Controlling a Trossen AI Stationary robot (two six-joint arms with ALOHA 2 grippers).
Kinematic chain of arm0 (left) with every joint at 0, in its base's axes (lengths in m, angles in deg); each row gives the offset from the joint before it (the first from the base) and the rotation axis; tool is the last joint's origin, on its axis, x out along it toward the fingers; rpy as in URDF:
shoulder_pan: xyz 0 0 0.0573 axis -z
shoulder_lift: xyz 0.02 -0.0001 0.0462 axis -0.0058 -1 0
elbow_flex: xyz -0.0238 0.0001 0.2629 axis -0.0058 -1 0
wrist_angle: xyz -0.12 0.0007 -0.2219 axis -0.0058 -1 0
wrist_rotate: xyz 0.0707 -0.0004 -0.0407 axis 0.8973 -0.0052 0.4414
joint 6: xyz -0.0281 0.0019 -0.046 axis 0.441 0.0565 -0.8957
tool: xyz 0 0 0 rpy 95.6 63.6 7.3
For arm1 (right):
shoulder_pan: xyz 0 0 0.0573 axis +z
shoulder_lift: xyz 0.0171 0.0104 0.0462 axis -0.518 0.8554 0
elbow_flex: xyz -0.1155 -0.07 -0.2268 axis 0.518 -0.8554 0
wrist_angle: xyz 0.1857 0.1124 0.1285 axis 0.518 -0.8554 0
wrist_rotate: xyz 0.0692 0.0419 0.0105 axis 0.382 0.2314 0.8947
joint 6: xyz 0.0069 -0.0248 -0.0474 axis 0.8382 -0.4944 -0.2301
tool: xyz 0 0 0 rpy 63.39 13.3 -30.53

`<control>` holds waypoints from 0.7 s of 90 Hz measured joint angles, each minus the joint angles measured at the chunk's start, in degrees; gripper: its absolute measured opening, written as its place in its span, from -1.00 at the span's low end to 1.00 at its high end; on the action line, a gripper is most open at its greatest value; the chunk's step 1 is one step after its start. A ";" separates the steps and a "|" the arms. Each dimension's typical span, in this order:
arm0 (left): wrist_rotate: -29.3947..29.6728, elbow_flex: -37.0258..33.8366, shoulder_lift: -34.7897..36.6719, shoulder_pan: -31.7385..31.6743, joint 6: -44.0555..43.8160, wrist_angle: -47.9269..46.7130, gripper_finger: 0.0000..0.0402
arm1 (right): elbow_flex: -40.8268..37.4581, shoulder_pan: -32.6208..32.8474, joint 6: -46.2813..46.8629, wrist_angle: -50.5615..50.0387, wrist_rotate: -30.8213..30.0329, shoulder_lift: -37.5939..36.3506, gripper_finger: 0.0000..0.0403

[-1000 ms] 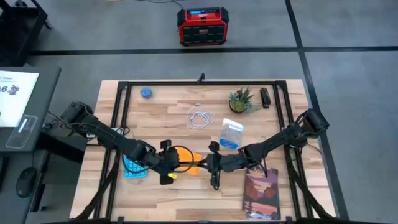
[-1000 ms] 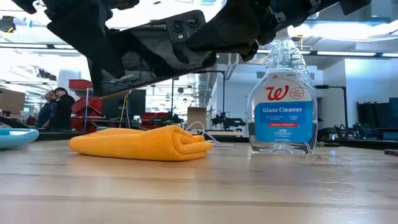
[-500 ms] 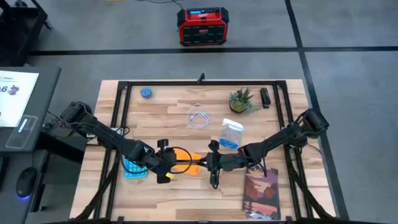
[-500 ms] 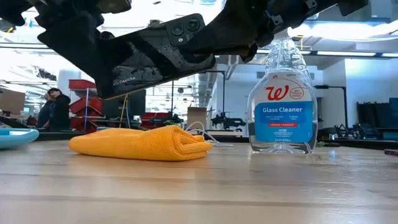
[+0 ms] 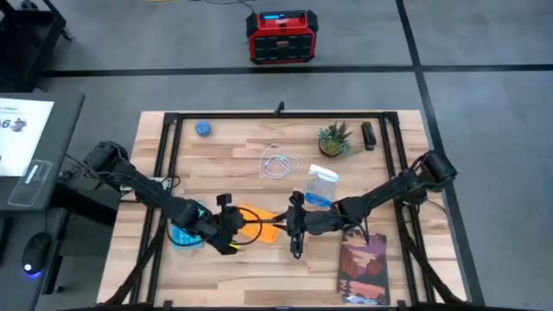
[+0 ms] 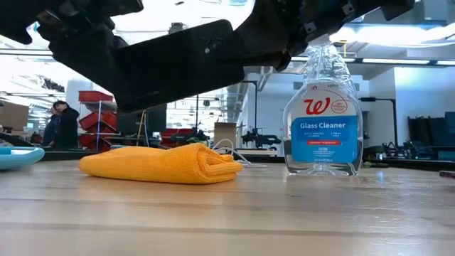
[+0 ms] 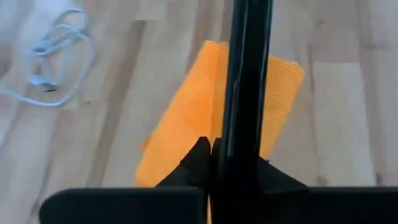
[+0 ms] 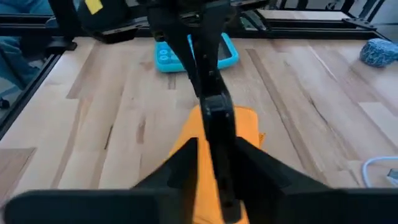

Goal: Apply microfiber cloth
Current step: Wipe the black cellphone using microfiber cloth

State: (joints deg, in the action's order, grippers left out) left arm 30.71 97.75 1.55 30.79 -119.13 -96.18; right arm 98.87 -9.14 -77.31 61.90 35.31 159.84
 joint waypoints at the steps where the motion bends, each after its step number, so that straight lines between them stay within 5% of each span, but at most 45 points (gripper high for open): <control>1: 0.23 0.00 0.00 0.10 -0.23 0.00 -0.95 | 0.00 -0.09 -0.01 0.00 0.00 0.00 -0.38; 25: 7.17 0.00 0.41 4.77 -7.76 -2.16 -0.95 | 0.02 -0.84 -0.26 -0.06 0.98 -0.12 -0.03; 44: 13.77 0.00 3.74 10.29 -17.43 -9.67 -0.96 | 0.04 -0.87 -0.84 -0.20 1.63 -0.24 -0.05; 63: 16.02 0.00 4.39 12.36 -17.39 -8.61 -0.96 | 0.04 -1.40 -1.15 0.24 2.02 -0.24 -0.15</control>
State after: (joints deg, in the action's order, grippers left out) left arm 46.73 97.75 5.94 43.15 -136.52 -104.79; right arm 98.91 -10.55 -78.46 62.14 37.33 159.60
